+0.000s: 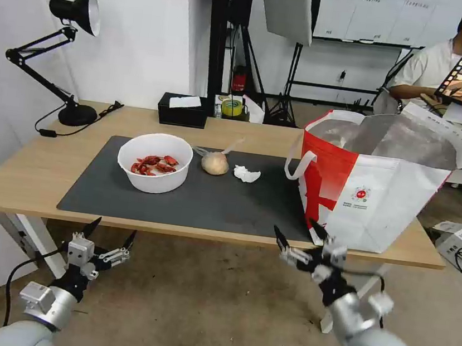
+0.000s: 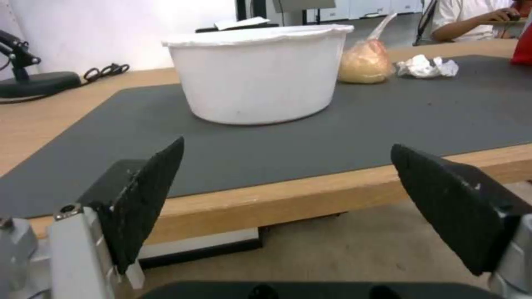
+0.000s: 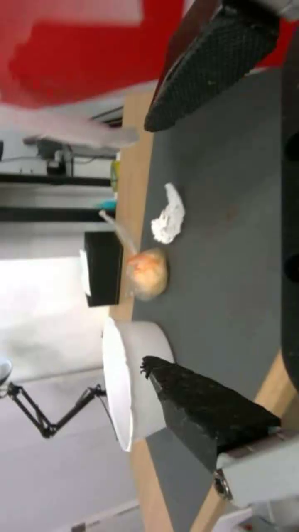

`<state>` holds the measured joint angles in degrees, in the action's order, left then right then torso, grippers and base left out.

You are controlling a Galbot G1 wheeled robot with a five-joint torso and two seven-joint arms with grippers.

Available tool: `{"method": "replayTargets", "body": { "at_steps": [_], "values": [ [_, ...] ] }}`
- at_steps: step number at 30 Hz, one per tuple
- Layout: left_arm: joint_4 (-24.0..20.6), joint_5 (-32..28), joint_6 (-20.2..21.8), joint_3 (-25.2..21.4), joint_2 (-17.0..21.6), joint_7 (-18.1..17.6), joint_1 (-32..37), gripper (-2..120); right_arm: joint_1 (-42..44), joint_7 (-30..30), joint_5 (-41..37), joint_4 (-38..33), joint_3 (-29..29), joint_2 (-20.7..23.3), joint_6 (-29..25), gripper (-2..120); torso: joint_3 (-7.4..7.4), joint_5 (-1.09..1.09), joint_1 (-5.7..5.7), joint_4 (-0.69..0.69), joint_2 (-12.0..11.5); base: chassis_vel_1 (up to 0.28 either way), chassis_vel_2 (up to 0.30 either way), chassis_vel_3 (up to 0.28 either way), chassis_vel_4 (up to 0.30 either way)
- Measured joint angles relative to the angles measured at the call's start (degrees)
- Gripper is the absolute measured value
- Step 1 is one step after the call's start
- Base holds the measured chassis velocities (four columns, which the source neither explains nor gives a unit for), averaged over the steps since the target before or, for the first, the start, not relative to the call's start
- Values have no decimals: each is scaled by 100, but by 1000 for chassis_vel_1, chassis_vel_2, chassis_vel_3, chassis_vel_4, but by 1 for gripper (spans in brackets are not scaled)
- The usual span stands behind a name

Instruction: Pick up the trash from the table and place it into the takeout bag.

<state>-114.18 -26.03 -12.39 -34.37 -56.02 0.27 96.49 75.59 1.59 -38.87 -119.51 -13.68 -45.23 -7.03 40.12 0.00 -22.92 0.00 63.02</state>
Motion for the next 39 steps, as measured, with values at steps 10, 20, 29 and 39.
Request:
{"method": "replayTargets", "body": {
  "at_steps": [10,20,29,39],
  "values": [
    [62,-36,32,35,16,-16,-141,100,-2390,605,-257,747,1673,25,683,100,0,0,0,0,0,0,0,0,0],
    [118,-140,42,51,10,-14,-182,100,-3890,1811,-310,1625,2906,-661,1507,100,0,0,-1,0,0,0,0,0,0],
    [135,-204,136,125,-19,-17,-248,100,-4598,2769,-683,2190,3259,-1253,2193,100,-1,0,-1,0,0,0,0,0,0],
    [169,-323,196,210,47,-23,-403,100,-5029,3618,-1301,2849,3380,-1873,2517,100,-1,0,0,0,0,0,0,0,0]
  ]
}}
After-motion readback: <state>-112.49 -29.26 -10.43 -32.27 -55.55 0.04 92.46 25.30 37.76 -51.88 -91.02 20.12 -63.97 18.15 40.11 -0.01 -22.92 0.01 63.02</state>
